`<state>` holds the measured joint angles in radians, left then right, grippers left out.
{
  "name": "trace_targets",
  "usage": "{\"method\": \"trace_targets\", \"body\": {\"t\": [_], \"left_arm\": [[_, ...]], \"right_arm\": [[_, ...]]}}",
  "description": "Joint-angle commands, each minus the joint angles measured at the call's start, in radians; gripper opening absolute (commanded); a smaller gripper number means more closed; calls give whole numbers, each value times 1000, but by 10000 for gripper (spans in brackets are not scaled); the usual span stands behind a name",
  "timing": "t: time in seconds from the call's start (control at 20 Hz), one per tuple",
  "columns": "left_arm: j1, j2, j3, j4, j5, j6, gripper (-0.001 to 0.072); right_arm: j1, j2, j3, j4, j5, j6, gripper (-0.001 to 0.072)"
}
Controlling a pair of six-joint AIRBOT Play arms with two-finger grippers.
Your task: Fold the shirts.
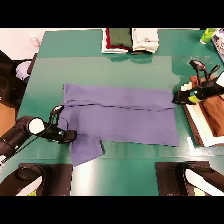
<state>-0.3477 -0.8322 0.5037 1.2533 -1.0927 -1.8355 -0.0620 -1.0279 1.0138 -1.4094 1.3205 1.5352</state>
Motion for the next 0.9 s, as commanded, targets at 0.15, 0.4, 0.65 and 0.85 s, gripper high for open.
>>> {"method": "trace_targets", "body": {"t": [0.15,0.4,0.65,0.85], "left_arm": [[0,5,40,1,-26,39,27],[0,5,40,1,-23,39,27],[0,5,40,0,-34,39,27],[0,5,40,1,-58,69,27]], "right_arm": [[-203,137,-307,-47,108,0,557],[-292,103,-503,83,58,-20,550],[-175,21,-507,77,21,6,498],[-108,36,-477,67,15,8,171]]}}
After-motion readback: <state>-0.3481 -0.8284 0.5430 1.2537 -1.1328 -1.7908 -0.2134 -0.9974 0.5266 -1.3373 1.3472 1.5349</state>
